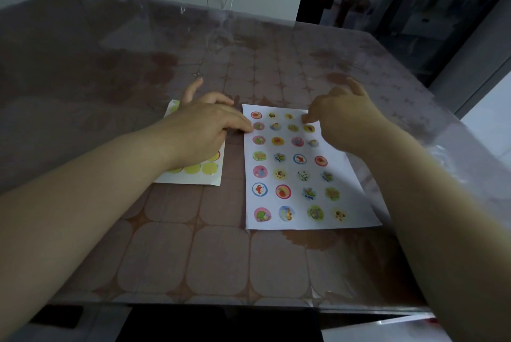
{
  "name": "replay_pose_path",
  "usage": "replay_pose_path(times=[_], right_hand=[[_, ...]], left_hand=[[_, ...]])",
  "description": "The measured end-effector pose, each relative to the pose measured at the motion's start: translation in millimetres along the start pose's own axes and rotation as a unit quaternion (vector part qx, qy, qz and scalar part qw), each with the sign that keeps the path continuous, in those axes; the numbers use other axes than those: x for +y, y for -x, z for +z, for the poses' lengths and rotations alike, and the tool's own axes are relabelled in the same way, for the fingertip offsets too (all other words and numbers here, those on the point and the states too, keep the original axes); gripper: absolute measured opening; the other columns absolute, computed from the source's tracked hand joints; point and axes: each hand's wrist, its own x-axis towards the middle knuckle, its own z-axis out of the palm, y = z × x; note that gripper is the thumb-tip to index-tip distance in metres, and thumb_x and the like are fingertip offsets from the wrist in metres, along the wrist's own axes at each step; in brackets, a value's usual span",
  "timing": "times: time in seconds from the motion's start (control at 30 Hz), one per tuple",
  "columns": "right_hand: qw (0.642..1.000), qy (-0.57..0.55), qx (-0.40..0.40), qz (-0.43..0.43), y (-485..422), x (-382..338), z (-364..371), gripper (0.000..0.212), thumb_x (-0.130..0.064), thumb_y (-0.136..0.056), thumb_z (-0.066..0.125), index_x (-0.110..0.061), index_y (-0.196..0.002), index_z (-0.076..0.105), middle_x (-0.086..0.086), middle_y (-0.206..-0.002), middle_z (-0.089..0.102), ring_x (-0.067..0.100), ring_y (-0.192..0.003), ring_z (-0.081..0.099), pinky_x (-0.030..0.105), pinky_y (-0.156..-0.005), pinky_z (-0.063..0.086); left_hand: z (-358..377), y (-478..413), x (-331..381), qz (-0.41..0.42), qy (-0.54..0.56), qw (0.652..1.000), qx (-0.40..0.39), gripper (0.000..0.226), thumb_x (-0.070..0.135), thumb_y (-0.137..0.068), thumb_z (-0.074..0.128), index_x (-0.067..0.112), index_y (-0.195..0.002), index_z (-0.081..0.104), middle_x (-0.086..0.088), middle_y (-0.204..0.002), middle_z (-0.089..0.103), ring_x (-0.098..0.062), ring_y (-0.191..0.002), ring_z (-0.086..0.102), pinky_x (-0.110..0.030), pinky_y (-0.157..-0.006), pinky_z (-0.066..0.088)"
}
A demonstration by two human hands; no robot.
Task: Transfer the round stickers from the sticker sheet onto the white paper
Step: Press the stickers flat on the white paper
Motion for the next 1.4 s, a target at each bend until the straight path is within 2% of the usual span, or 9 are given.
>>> replay_pose_path(times=[0.07,0.13,0.23,0.37,0.47,0.77,0.97,1.13,1.4], right_hand=[[0.996,-0.076,0.023,0.042,2,4,3,0.058,0.006,-0.081,0.039,-0.031,-0.120,0.058,-0.010,-0.119,0.057,0.017,-0.127,0.039,0.042,-0.117,0.001],[0.968,-0.211,0.092,0.104,3,17,5,0.060,0.013,-0.076,0.036,-0.023,-0.115,0.063,-0.007,-0.108,0.064,0.018,-0.118,0.051,0.040,-0.114,0.022],[0.927,-0.304,0.178,0.126,4,23,5,0.057,0.015,-0.078,0.032,-0.015,-0.115,0.064,0.003,-0.114,0.066,0.021,-0.113,0.055,0.025,-0.099,0.038],[0.946,-0.314,0.070,-0.028,1,-6,7,0.043,-0.003,-0.087,0.046,-0.022,-0.123,0.058,0.006,-0.132,0.051,0.029,-0.124,0.044,0.039,-0.106,0.034],[0.964,-0.252,-0.005,-0.087,2,-20,6,0.042,-0.030,-0.091,0.048,-0.040,-0.132,0.044,-0.002,-0.146,0.032,0.024,-0.133,0.026,0.040,-0.113,0.017],[0.971,-0.213,-0.026,-0.105,1,-31,5,0.042,-0.036,-0.095,0.036,-0.046,-0.136,0.035,-0.006,-0.153,0.018,0.021,-0.137,0.014,0.036,-0.112,0.008],[0.949,-0.304,0.066,-0.052,3,-10,2,0.035,-0.031,-0.093,0.041,-0.039,-0.124,0.054,-0.004,-0.149,0.029,0.026,-0.134,0.027,0.046,-0.112,0.020],[0.958,-0.278,0.030,-0.066,3,-8,5,0.033,-0.030,-0.093,0.046,-0.044,-0.121,0.055,-0.004,-0.150,0.027,0.022,-0.137,0.021,0.038,-0.112,0.010],[0.956,-0.289,-0.017,-0.042,-2,-10,10,0.034,-0.054,-0.089,0.040,-0.046,-0.116,0.058,-0.010,-0.151,0.023,0.023,-0.138,0.018,0.045,-0.114,0.016]], left_hand=[[-1,0,1,-0.001,-0.001,1.000,0.003,0.052,0.018,-0.076,0.029,0.029,-0.112,0.065,0.017,-0.112,0.064,-0.013,-0.123,0.042,-0.043,-0.112,-0.007],[-1,1,1,-0.002,-0.002,1.000,0.001,0.052,0.018,-0.076,0.030,0.029,-0.112,0.065,0.016,-0.111,0.065,-0.014,-0.124,0.042,-0.043,-0.112,-0.007],[-1,2,0,-0.003,0.001,1.000,0.005,0.051,0.017,-0.075,0.031,0.029,-0.111,0.065,0.015,-0.110,0.065,-0.013,-0.123,0.043,-0.042,-0.112,-0.007],[-1,1,-1,-0.005,0.004,1.000,0.004,0.052,0.018,-0.075,0.030,0.030,-0.111,0.065,0.017,-0.110,0.065,-0.012,-0.123,0.042,-0.042,-0.112,-0.008],[-2,0,-1,-0.001,0.005,1.000,0.001,0.052,0.017,-0.076,0.030,0.031,-0.111,0.065,0.018,-0.111,0.064,-0.011,-0.123,0.042,-0.041,-0.111,-0.008],[-1,-1,-3,-0.001,0.008,1.000,-0.010,0.053,0.017,-0.076,0.029,0.032,-0.112,0.064,0.021,-0.113,0.062,-0.010,-0.123,0.040,-0.041,-0.111,-0.009],[-3,1,-2,-0.006,0.013,1.000,-0.003,0.044,0.014,-0.083,0.035,0.030,-0.112,0.064,0.019,-0.112,0.064,-0.011,-0.123,0.041,-0.041,-0.112,-0.008],[0,2,-3,0.010,0.010,1.000,0.025,0.042,0.004,-0.082,0.044,0.027,-0.108,0.067,0.015,-0.108,0.067,-0.017,-0.119,0.047,-0.048,-0.112,-0.003],[-2,1,-3,0.000,0.012,1.000,0.010,0.044,0.004,-0.084,0.044,0.030,-0.111,0.065,0.018,-0.112,0.064,-0.013,-0.122,0.043,-0.046,-0.113,-0.006]])
